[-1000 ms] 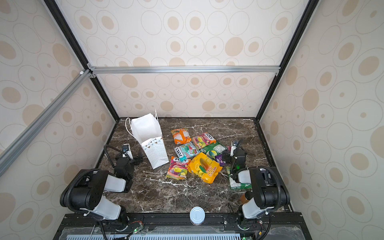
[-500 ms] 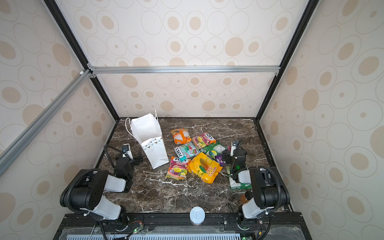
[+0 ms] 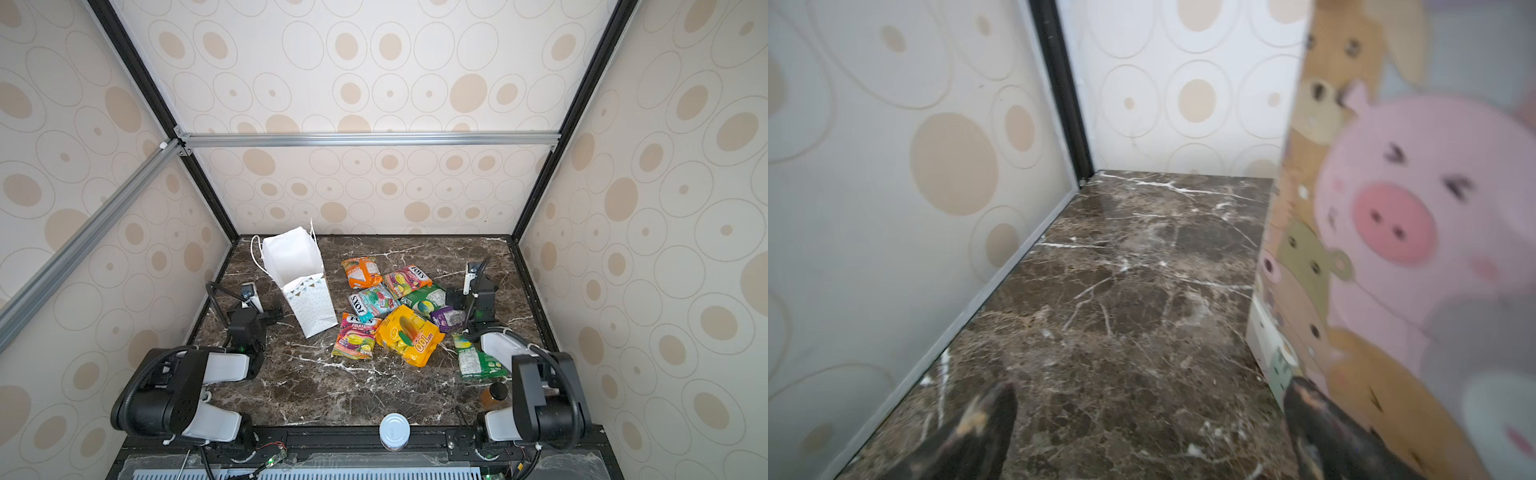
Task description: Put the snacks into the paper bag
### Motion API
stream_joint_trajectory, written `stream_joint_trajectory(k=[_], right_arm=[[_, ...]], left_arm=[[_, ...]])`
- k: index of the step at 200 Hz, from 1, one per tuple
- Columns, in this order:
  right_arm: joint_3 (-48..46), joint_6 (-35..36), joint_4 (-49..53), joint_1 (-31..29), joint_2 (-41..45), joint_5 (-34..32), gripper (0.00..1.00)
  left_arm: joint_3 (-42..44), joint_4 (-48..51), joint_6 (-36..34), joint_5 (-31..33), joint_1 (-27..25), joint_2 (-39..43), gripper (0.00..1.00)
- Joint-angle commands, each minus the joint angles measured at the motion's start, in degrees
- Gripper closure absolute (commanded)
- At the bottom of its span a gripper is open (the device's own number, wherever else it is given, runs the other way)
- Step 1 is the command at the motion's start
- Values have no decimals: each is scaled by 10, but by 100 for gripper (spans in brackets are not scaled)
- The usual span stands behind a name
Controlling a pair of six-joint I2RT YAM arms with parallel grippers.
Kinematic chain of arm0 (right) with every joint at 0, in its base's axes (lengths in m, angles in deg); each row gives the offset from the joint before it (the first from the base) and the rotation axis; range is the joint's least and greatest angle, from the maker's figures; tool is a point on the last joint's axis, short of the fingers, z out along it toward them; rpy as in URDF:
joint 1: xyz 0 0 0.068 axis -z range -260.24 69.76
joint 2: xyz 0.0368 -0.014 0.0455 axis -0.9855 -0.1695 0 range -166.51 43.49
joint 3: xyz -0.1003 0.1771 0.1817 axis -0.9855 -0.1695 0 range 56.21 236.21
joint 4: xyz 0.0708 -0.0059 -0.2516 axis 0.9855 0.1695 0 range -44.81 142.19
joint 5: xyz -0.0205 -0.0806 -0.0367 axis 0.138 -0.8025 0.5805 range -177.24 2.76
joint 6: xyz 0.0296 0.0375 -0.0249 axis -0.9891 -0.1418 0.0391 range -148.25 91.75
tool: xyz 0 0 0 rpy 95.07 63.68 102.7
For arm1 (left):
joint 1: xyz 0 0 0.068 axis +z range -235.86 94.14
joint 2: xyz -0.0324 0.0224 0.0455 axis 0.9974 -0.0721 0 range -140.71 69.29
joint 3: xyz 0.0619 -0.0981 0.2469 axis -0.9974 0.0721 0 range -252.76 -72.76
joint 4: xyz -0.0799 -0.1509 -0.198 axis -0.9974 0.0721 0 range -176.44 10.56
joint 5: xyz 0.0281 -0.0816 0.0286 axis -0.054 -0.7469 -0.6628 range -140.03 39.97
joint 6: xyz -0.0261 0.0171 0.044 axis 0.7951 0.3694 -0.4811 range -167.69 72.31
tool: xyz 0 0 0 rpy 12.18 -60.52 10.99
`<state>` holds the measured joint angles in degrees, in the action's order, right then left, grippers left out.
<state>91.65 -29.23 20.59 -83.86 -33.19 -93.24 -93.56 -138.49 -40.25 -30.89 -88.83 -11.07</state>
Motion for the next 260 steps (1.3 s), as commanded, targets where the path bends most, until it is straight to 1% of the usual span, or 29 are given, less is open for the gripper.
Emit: stream_joint_trajectory(k=[1, 11, 30, 49, 71, 84, 98, 102, 114, 129, 141, 155, 179, 200, 221, 242, 260], right_arm=[[28, -36, 100, 1, 39, 44, 1], [54, -44, 141, 0, 47, 67, 3], [100, -57, 208, -10, 64, 108, 5], [138, -54, 260, -34, 89, 127, 5], [181, -52, 315, -67, 110, 138, 5], [206, -50, 342, -92, 116, 138, 5], [232, -49, 362, -120, 119, 124, 5], [241, -50, 365, -145, 118, 119, 5], [263, -49, 369, -182, 112, 115, 7], [300, -40, 380, -234, 94, 103, 8], [335, -37, 392, -271, 76, 88, 8], [371, -37, 405, -304, 55, 81, 9], [412, -48, 400, -343, 24, 80, 9], [447, -46, 392, -376, -11, 65, 11], [490, -69, 378, -389, -59, 64, 15], [546, -84, 376, -399, -113, 68, 17], [592, -96, 372, -403, -163, 72, 18]], left_arm=[[-67, 207, 81, 83, 5, 71, 0], [-85, 272, 92, 76, 5, 100, 0], [-121, 417, 138, 81, 12, 164, 0], [-164, 546, 164, 75, 17, 233, 0], [-234, 645, 161, 23, 25, 293, 0], [-290, 699, 144, 1, 27, 302, 0], [-364, 756, 120, -34, 28, 291, 0], [-386, 771, 114, -48, 29, 285, 0], [-455, 820, 98, -92, 29, 262, 0], [-529, 869, 88, -132, 29, 238, 0], [-572, 890, 84, -160, 29, 230, 0], [-597, 900, 86, -178, 28, 232, 0], [-603, 894, 96, -205, 29, 238, 0], [-606, 894, 108, -231, 29, 225, 0], [-596, 875, 114, -277, 29, 214, 0], [-583, 850, 127, -283, 29, 222, 0], [-579, 842, 124, -283, 28, 230, 0]])
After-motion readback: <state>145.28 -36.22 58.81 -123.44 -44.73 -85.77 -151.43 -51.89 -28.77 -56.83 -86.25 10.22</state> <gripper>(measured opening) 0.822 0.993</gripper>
